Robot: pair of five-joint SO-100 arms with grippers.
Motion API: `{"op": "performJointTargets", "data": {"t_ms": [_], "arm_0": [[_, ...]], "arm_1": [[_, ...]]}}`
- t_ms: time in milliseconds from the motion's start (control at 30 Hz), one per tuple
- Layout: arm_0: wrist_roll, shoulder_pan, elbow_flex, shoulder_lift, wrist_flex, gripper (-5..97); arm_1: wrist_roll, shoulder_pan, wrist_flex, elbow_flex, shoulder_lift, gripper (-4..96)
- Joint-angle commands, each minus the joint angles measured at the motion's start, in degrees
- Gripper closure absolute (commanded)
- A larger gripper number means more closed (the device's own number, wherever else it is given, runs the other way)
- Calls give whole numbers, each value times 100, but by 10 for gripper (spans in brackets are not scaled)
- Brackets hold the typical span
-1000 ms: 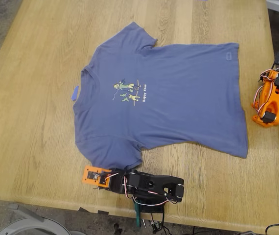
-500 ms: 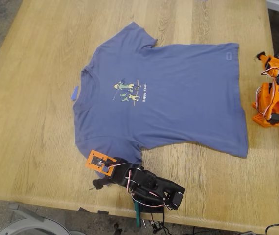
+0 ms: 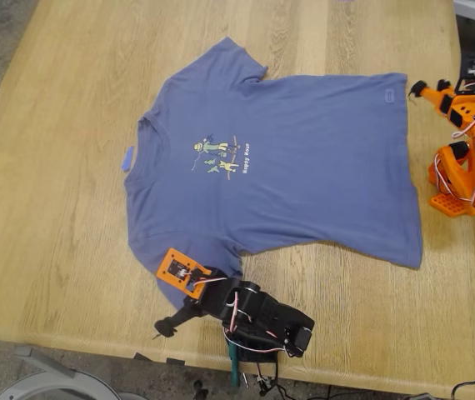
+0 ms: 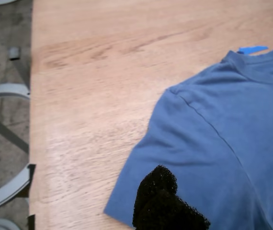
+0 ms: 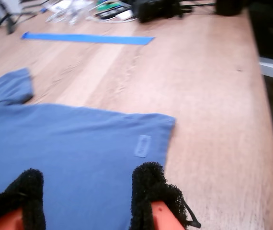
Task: Fold a T-shirt
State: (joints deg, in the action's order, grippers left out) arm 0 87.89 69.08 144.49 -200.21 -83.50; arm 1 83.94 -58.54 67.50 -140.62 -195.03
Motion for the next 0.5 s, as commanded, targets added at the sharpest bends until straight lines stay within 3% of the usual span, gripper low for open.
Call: {"op": "performJointTargets", "data": {"t_ms": [0,233,467], "arm_0": [[0,132,-1143,-62,-202,334],[-9,316,-2057,932,571,322],[448,360,-2716,1854,1248,303]], "arm_1": [[176,527,413,642,-9,612],[369,1978,1424,1538,18,612],[404,2804,1371,1687,202,602]]}}
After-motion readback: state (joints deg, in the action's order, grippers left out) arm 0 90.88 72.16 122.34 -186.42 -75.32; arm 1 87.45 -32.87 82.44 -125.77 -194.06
